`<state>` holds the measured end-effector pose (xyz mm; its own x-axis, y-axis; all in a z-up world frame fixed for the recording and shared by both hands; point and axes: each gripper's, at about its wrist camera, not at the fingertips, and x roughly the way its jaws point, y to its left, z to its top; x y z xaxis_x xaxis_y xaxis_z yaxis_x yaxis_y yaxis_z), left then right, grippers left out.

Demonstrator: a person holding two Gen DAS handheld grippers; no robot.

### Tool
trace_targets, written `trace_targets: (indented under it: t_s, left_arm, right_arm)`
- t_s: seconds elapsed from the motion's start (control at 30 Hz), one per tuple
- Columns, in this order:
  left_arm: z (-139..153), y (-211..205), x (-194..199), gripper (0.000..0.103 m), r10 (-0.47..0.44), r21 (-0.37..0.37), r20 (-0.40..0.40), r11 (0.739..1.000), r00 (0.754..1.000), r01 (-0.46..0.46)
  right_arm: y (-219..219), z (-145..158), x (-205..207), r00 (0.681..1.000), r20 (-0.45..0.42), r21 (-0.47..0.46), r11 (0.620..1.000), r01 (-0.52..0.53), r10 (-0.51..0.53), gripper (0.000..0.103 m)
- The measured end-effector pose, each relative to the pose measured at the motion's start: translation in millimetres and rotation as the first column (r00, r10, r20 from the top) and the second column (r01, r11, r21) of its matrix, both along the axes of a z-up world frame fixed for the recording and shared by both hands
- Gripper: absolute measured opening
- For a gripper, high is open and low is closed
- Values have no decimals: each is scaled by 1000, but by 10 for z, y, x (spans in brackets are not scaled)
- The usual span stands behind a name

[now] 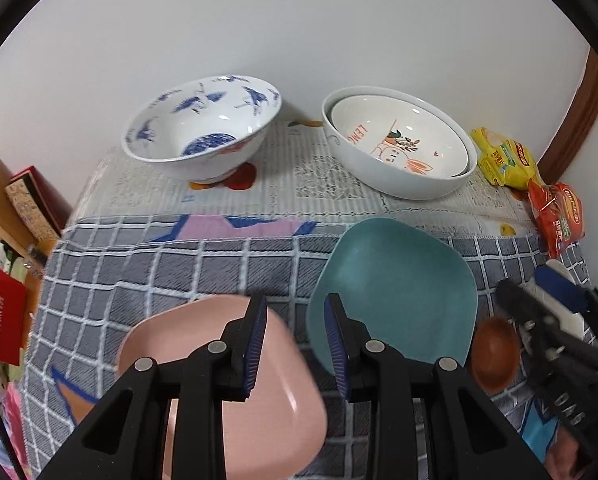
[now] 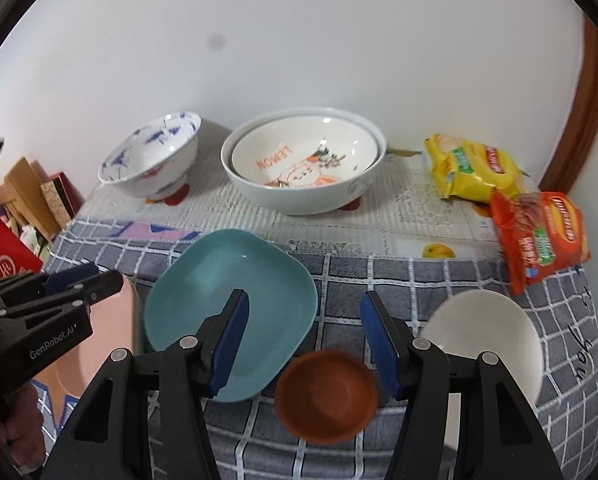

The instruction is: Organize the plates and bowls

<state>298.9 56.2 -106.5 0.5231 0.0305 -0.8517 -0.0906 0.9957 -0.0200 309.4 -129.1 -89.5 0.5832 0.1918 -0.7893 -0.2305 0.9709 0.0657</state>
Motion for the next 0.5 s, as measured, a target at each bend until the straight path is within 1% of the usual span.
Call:
trace_targets:
  t_s: [0.17,0.23,0.3,0.4,0.5]
  left_arm:
    - [-184,-50,175,28,-14,-6,-31,1000,999,14]
    - [-247,-73,246,28,-16,-3,-42,1000,999,15]
    - [-302,-98,306,28,-24,0,-54,1000,998,24]
    - [-355,-132,358,28,-51,0,-49,999,998,51]
    - [-417,-129,419,28,-49,3,-63,999,997,49]
  right_arm:
    - [67,-184,139,999,-16,-13,999,-40,40,52]
    - [74,-246,191,999,-30,-13,999,-39,39,48]
    - [88,-307,235,998,-43,-6,999,-39,39,48]
    - [119,-386,267,998,-51,-11,999,-47,46,46]
    - [124,-453,307,997,-62,-10,999,-40,39,43]
